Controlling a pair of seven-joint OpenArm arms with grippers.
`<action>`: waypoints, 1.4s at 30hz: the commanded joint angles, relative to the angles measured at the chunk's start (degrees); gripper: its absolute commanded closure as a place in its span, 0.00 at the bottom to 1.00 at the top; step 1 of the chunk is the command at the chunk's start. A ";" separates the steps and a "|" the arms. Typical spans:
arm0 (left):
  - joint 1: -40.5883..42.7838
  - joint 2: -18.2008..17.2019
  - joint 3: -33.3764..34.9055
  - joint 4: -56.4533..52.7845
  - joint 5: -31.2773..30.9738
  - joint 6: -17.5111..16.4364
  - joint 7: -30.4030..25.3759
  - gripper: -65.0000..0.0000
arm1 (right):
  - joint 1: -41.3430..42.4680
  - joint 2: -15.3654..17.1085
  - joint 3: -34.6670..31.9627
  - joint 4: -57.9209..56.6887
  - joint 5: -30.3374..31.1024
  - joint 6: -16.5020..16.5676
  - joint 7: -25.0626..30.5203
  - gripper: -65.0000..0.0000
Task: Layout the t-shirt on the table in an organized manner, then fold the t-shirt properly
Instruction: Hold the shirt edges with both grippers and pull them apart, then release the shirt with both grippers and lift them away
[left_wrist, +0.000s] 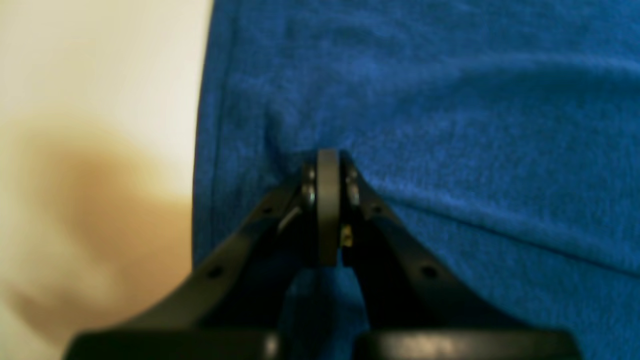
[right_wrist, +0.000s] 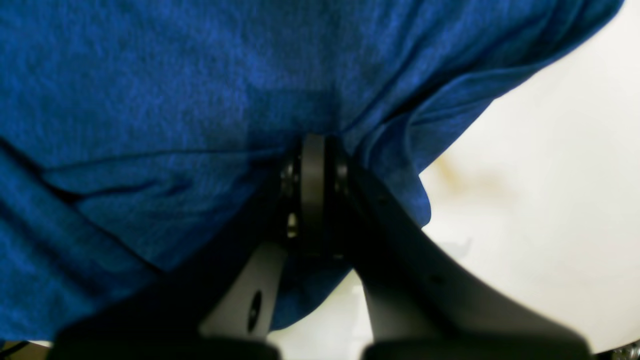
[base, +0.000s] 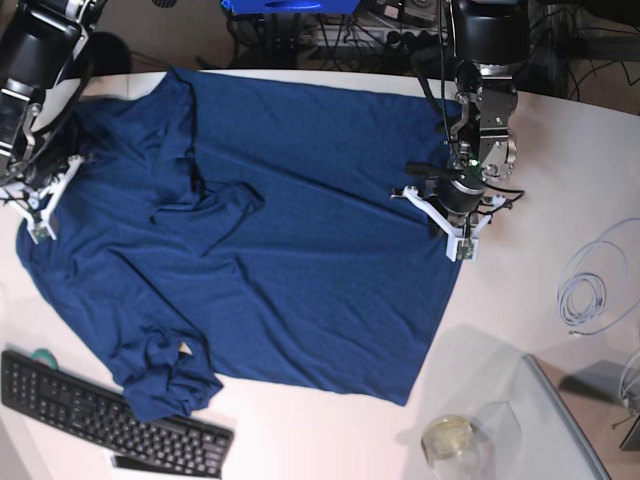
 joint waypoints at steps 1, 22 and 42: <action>-0.16 -0.10 0.01 0.31 0.44 0.29 1.35 1.00 | -0.71 0.59 0.83 1.47 -0.33 -0.54 -1.16 0.96; 0.63 -0.10 0.01 0.67 0.35 0.29 1.70 1.00 | -5.02 4.63 5.93 4.98 -0.33 -0.45 -1.25 0.95; 0.46 0.25 -5.09 11.48 -0.09 0.29 1.88 1.00 | 12.65 8.94 2.15 -9.96 -0.33 -0.45 6.49 0.95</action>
